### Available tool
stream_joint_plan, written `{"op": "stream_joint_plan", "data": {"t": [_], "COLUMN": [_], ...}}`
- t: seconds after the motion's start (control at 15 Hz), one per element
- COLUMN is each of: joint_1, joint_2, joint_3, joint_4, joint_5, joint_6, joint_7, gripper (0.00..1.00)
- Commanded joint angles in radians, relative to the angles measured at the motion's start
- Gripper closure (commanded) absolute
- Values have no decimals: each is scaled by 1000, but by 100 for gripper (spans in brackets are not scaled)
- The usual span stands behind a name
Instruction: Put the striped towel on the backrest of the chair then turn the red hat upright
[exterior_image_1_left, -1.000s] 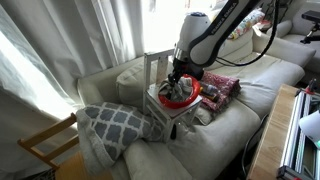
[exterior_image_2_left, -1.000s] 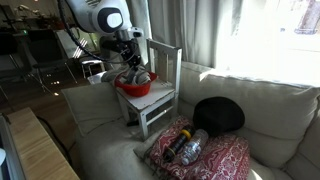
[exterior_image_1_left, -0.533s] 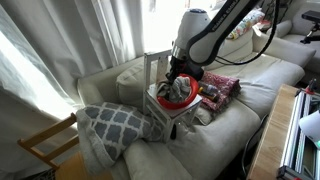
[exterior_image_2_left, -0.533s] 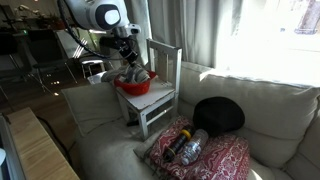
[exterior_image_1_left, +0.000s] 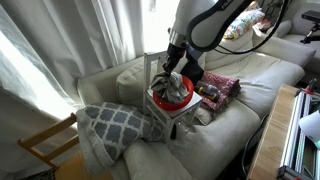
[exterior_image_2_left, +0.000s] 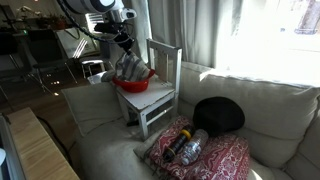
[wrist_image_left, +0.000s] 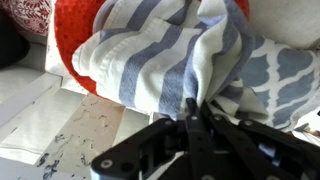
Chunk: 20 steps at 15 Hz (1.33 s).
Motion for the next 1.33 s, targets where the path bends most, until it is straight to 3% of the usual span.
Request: {"op": "stream_joint_plan", "data": {"t": [0.0,0.73,1.27], "joint_1": [8,-15,-70], "joint_2": [-90,-319,-375], "joint_3": [-33,-58,-48], "joint_4": [-32,-49,13], "joint_5": [-58,-189,-337], "joint_6": [-65,-173,-181], "joint_7": [14,67,173], "gripper": [99,99,99]}}
